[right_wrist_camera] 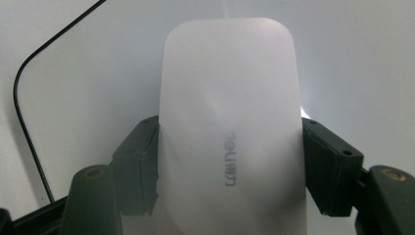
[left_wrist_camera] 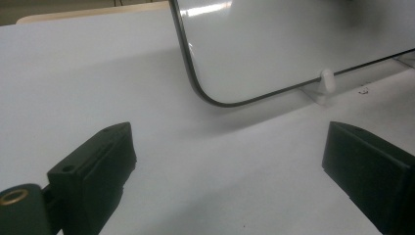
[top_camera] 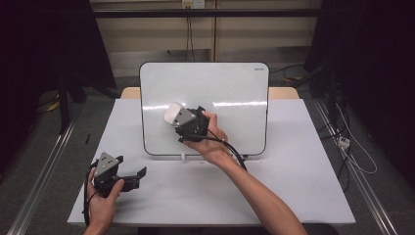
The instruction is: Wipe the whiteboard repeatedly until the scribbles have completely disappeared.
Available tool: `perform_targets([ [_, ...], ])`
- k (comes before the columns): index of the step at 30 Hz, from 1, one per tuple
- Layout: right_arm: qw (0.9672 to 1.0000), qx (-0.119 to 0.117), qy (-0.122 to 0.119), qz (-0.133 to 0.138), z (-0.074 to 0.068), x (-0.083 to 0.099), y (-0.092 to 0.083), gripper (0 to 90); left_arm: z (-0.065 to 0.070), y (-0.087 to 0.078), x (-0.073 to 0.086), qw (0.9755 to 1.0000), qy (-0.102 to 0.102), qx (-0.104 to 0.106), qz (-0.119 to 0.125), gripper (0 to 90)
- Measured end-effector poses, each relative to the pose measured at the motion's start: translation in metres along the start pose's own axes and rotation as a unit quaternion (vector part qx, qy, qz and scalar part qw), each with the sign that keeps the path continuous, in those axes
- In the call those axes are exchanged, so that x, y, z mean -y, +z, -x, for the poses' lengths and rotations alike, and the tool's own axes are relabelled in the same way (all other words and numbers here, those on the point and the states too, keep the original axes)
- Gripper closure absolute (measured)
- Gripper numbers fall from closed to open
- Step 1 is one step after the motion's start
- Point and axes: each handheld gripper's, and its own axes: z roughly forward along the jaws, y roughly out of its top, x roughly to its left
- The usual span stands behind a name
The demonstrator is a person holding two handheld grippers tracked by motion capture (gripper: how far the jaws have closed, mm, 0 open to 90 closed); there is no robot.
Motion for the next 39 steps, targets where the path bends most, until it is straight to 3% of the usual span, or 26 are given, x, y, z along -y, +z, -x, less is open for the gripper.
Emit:
perform_targets([
  [15, 0.9996, -0.015, 0.023, 0.007, 0.001, 0.011, -0.005, 31.4, -0.002, 0.001, 0.0, 1.0, -0.003, 0.002, 0.0, 5.5],
  [23, 0.999, -0.018, 0.032, 0.027, 0.005, 0.014, -0.019, 31.4, -0.001, 0.0, 0.001, 1.0, -0.003, 0.0, 0.0, 5.5],
  [39, 0.9963, 0.019, 0.072, 0.042, 0.032, 0.041, -0.053, 31.4, 0.0, -0.001, 0.0, 1.0, -0.002, -0.002, 0.003, 5.5],
])
